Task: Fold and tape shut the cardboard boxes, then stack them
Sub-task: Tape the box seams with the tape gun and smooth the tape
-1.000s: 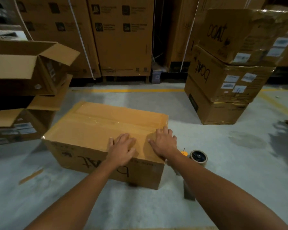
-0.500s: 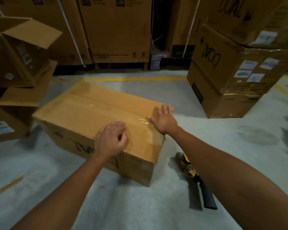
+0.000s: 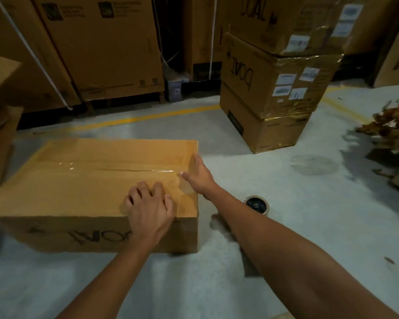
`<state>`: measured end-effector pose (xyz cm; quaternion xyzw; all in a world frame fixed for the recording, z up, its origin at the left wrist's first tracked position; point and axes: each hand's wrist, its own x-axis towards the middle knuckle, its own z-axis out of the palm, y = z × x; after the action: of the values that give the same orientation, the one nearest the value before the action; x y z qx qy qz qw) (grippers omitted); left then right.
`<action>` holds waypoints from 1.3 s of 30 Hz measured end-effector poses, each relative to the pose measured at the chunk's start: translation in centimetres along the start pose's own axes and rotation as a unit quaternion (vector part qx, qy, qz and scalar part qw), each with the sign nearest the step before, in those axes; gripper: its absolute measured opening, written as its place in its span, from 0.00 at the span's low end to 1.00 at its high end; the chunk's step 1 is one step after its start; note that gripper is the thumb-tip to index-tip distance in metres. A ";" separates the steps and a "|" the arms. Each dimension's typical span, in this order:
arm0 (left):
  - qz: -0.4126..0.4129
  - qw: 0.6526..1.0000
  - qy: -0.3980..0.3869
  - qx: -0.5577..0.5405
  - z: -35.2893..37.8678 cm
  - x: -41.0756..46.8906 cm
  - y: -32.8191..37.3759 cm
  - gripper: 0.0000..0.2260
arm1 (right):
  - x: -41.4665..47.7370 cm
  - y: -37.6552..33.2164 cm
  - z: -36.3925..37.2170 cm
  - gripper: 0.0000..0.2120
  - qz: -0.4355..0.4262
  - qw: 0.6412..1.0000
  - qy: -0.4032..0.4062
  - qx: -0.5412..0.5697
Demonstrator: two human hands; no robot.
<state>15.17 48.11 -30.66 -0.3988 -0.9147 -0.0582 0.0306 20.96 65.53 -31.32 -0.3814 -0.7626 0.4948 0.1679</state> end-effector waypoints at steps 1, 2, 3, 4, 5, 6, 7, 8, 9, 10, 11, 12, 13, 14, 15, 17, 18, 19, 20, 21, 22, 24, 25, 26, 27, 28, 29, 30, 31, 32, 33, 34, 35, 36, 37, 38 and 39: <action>-0.021 1.000 -0.018 0.002 -0.1 0.1 1.4 0.27 | 0.7 0.2 -0.6 0.41 0.000 1.000 -0.014 0.013; -0.037 0.999 -0.031 0.005 -0.1 0.3 2.7 0.28 | 1.3 0.2 -1.3 0.38 -0.002 1.000 -0.019 0.022; -0.046 0.998 -0.042 0.010 -0.1 0.6 3.8 0.28 | 2.0 0.5 -1.8 0.34 -0.001 0.999 -0.007 0.035; -0.043 0.998 -0.049 0.014 0.1 1.2 4.7 0.28 | 2.4 1.1 -2.2 0.29 0.005 0.998 0.020 0.056; -0.030 0.998 -0.053 0.015 0.4 1.9 5.4 0.28 | 2.8 1.9 -2.4 0.25 0.017 0.995 0.061 0.076; -0.009 0.998 -0.055 0.012 0.6 2.6 5.7 0.28 | 2.8 3.1 -2.5 0.21 0.034 0.990 0.104 0.085; 0.013 0.998 -0.057 0.005 0.7 3.3 5.9 0.29 | 2.6 4.6 -2.7 0.18 0.053 0.986 0.141 0.072; 0.030 0.998 -0.060 -0.002 0.8 3.8 6.1 0.30 | 1.8 6.5 -3.0 0.15 0.080 0.983 0.163 0.040; 0.042 0.997 -0.059 -0.006 0.8 4.2 6.2 0.30 | 0.7 8.7 -3.4 0.14 0.115 0.978 0.172 -0.007; 0.048 0.997 -0.059 -0.008 0.9 4.5 6.3 0.31 | -0.8 10.9 -3.9 0.13 0.151 0.970 0.173 -0.077; 0.051 0.997 -0.057 -0.007 1.0 4.7 6.4 0.31 | -2.3 13.0 -4.4 0.13 0.176 0.957 0.169 -0.159; 0.051 0.997 -0.055 -0.006 1.1 4.7 6.5 0.32 | -4.2 14.7 -5.0 0.15 0.193 0.937 0.167 -0.239; 0.050 0.997 -0.054 -0.007 1.1 4.6 6.6 0.32 | -5.8 16.1 -5.3 0.17 0.207 0.916 0.175 -0.294; 0.044 0.997 -0.055 -0.012 1.2 4.6 6.6 0.32 | -7.2 17.0 -5.4 0.19 0.223 0.901 0.189 -0.320; 0.037 0.998 -0.057 -0.018 1.2 4.5 6.7 0.32 | -8.5 17.6 -5.3 0.21 0.239 0.891 0.204 -0.328; 0.022 0.998 -0.060 -0.028 1.2 4.4 6.9 0.32 | -10.1 17.8 -4.8 0.29 0.286 0.880 0.236 -0.297; 0.016 0.997 -0.063 -0.030 1.2 4.4 7.0 0.32 | -10.7 17.8 -4.6 0.34 0.316 0.877 0.250 -0.260; 0.012 0.997 -0.068 -0.031 1.1 4.3 7.1 0.32 | -11.5 17.7 -4.5 0.39 0.338 0.877 0.255 -0.229; 0.009 0.997 -0.073 -0.034 1.0 4.2 7.2 0.32 | -12.3 17.7 -4.5 0.41 0.358 0.877 0.250 -0.201; 0.007 0.996 -0.077 -0.038 0.9 4.1 7.2 0.32 | -12.9 18.0 -4.5 0.41 0.372 0.881 0.237 -0.170; 0.004 0.996 -0.078 -0.042 0.8 3.9 7.3 0.32 | -13.3 18.7 -4.5 0.38 0.393 0.886 0.213 -0.126; -0.002 0.996 -0.081 -0.043 0.4 3.7 7.5 0.32 | -13.6 19.4 -4.9 0.30 0.434 0.890 0.139 -0.012; -0.006 0.995 -0.087 -0.042 0.1 3.6 7.6 0.32 | -13.6 19.4 -5.1 0.27 0.448 0.886 0.100 0.064; -0.008 0.995 -0.094 -0.042 -0.1 3.4 7.7 0.33 | -13.6 19.2 -5.3 0.23 0.455 0.873 0.077 0.156; -0.009 0.994 -0.096 -0.042 -0.1 3.4 7.7 0.33 | -13.4 18.7 -5.3 0.18 0.456 0.858 0.063 0.228; -0.007 0.995 -0.097 -0.037 -0.1 3.6 7.6 0.33 | -13.0 17.8 -5.4 0.11 0.443 0.848 0.067 0.282; -0.003 0.994 -0.101 -0.031 0.0 3.9 7.6 0.33 | -12.5 16.6 -5.5 0.06 0.419 0.845 0.072 0.325; 0.001 0.995 -0.102 -0.024 -0.1 4.3 7.6 0.33 | -12.1 15.1 -5.7 0.04 0.391 0.846 0.078 0.354; 0.007 0.995 -0.095 -0.018 -0.2 4.9 7.6 0.32 | -11.6 13.8 -6.1 0.03 0.366 0.850 0.081 0.371; 0.014 0.997 -0.080 -0.017 -0.4 5.6 7.6 0.29 | -11.0 12.9 -6.4 0.03 0.344 0.851 0.089 0.386; 0.019 0.998 -0.058 -0.026 -0.5 6.6 7.5 0.26 | -10.4 11.7 -6.9 0.04 0.318 0.858 0.093 0.393; 0.024 0.998 -0.036 -0.048 -0.5 7.9 7.3 0.23 | -9.7 10.6 -7.4 0.05 0.291 0.870 0.091 0.388; 0.029 0.996 -0.014 -0.084 -0.6 9.3 7.0 0.20 | -8.9 9.2 -7.9 0.06 0.268 0.886 0.083 0.370; 0.031 0.990 -0.003 -0.140 -0.5 10.9 6.6 0.17 | -8.0 7.8 -8.3 0.08 0.247 0.901 0.079 0.348; 0.025 0.977 -0.002 -0.213 -0.7 12.5 6.3 0.14 | -7.2 6.4 -8.7 0.08 0.230 0.911 0.080 0.333; 0.005 0.953 -0.011 -0.302 -1.0 14.2 6.0 0.11 | -6.2 5.1 -9.1 0.09 0.220 0.916 0.083 0.326; -0.026 0.915 -0.030 -0.401 -1.4 15.9 5.8 0.09 | -5.1 3.8 -9.3 0.10 0.214 0.918 0.086 0.321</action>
<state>8.63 63.37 -27.21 -0.3555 -0.8252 -0.4083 -0.1611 31.81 68.36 -29.83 -0.5024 -0.4451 0.7026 0.2364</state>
